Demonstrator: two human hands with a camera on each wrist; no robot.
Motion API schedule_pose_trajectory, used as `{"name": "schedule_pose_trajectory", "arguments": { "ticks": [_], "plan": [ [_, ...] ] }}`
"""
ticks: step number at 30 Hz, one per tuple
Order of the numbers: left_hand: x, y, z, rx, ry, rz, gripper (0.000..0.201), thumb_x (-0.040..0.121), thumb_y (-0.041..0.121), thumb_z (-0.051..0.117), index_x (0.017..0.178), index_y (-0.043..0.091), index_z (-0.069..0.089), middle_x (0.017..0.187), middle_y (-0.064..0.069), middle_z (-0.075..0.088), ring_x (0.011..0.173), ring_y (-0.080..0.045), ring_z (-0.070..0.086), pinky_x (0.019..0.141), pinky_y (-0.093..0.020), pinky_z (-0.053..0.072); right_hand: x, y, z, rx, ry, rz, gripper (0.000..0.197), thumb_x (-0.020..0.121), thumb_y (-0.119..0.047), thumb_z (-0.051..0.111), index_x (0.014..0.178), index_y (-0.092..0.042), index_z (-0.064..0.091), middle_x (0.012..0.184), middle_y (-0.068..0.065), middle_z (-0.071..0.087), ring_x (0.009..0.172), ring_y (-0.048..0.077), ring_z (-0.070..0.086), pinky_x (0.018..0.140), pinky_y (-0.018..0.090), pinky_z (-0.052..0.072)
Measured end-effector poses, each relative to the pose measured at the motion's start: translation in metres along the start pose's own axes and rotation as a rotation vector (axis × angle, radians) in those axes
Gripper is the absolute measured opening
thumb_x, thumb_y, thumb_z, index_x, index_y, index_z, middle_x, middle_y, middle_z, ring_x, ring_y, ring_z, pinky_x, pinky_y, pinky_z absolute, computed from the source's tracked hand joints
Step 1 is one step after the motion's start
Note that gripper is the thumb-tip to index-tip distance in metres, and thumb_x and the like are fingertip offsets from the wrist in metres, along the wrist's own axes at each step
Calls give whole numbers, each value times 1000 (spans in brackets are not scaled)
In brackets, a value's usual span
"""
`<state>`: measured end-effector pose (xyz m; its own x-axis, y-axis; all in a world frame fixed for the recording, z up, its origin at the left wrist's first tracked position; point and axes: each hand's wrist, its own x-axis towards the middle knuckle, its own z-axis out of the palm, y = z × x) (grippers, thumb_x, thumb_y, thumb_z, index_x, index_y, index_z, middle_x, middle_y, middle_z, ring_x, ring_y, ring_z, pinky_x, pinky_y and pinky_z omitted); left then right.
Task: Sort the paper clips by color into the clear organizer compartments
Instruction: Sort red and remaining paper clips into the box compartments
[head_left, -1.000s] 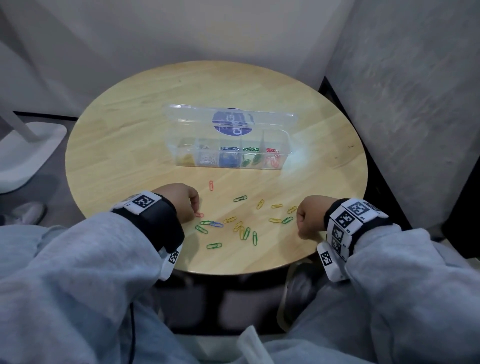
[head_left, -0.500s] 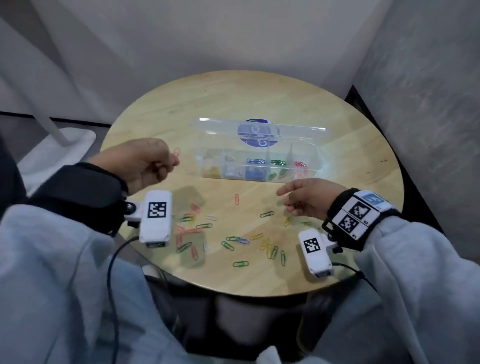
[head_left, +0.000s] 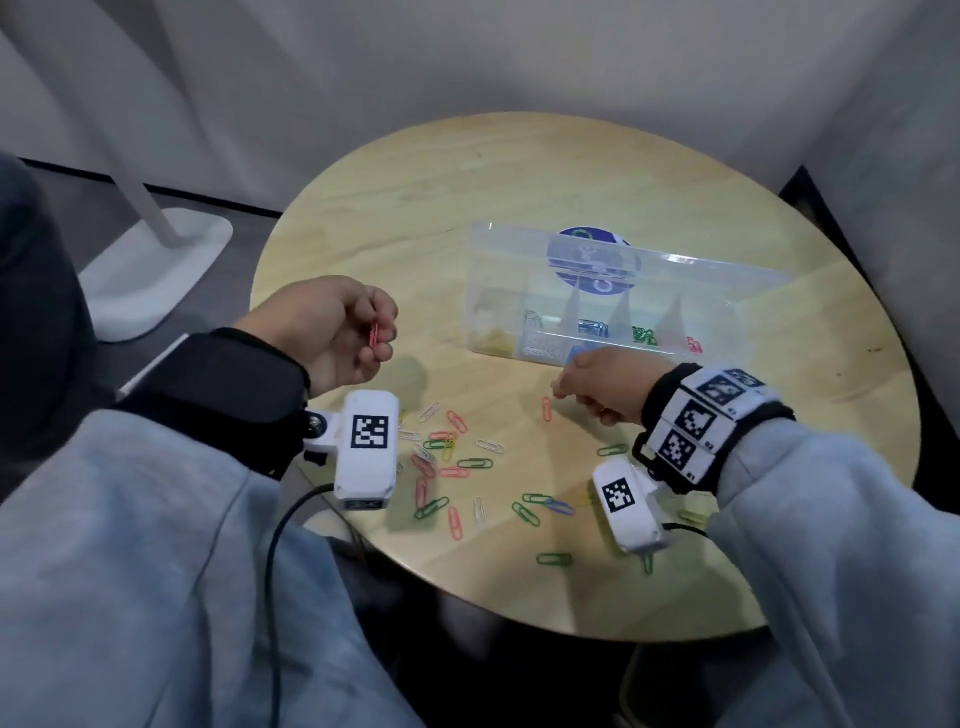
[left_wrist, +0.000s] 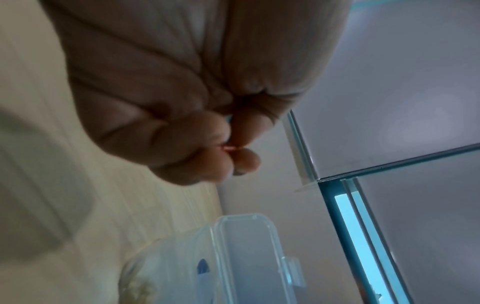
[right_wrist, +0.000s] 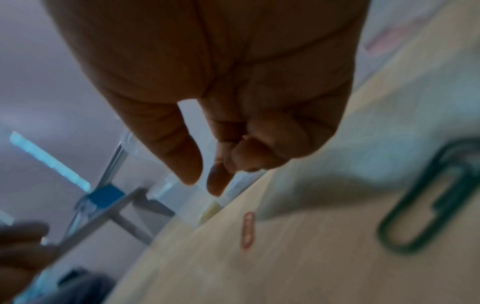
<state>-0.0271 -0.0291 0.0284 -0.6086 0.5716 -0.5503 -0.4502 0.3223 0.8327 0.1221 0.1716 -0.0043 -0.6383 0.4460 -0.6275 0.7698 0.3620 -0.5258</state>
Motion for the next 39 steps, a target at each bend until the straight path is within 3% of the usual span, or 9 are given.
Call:
{"name": "schedule_pose_trajectory", "arguments": {
  "ticks": [5,8,12,18,21,25,30,34,39],
  "plan": [
    [5,-9,15,521,158,-88,23,85,14,44,63,9,51,60,-3,41,50,-17,33,45,-19,24,7,-5,13,-532,138,-35,20,81,-40,63,81,-21,56,95,-2,60,88,17,56,78,27,47],
    [1,-17,23,1010,64,-7,10,84,24,60,79,15,59,63,3,46,56,-14,38,51,-23,28,13,-12,24,-660,137,-28,35,84,-42,59,103,-12,64,106,3,64,96,21,61,84,30,51],
    [-8,-28,33,1182,31,36,10,81,15,60,82,25,61,64,12,50,58,-7,44,51,-21,31,20,-19,27,-713,96,7,32,84,-32,58,107,-11,66,111,5,66,87,21,59,79,28,50],
    [-3,-42,46,1296,-23,63,17,84,10,54,85,26,58,65,13,44,57,-3,39,48,-20,29,11,-18,25,-595,14,-2,28,77,-22,66,98,-4,69,102,9,71,89,23,66,84,34,54],
    [2,-46,49,1316,-38,75,14,84,11,55,85,24,56,66,14,46,58,-4,40,47,-18,28,1,-16,21,-114,-75,-76,11,83,-8,61,74,-6,57,81,13,63,64,20,56,68,31,52],
    [5,-49,52,1350,-60,40,10,83,11,56,83,21,57,78,7,56,75,-15,49,52,-21,33,-3,-5,18,514,-186,-75,27,88,11,47,70,-9,46,55,5,58,38,7,50,37,14,41],
    [4,-49,52,1343,-84,-19,6,83,14,58,86,16,64,84,-2,60,77,-20,51,66,-25,40,-5,2,19,776,-234,-34,24,91,9,40,77,-2,55,63,9,46,39,8,53,42,14,49],
    [-1,-37,44,1241,-54,1,2,83,17,61,81,17,63,74,2,58,67,-15,50,55,-20,37,-6,-10,28,739,-246,-6,26,91,6,33,73,-4,48,66,10,45,48,15,53,42,17,48],
    [-5,-21,24,1206,21,2,11,79,17,62,73,13,54,69,-2,53,67,-22,46,63,-26,35,-3,-32,46,151,-204,-55,20,91,-13,50,71,-12,45,65,8,47,57,22,44,55,32,39]
  ]
}}
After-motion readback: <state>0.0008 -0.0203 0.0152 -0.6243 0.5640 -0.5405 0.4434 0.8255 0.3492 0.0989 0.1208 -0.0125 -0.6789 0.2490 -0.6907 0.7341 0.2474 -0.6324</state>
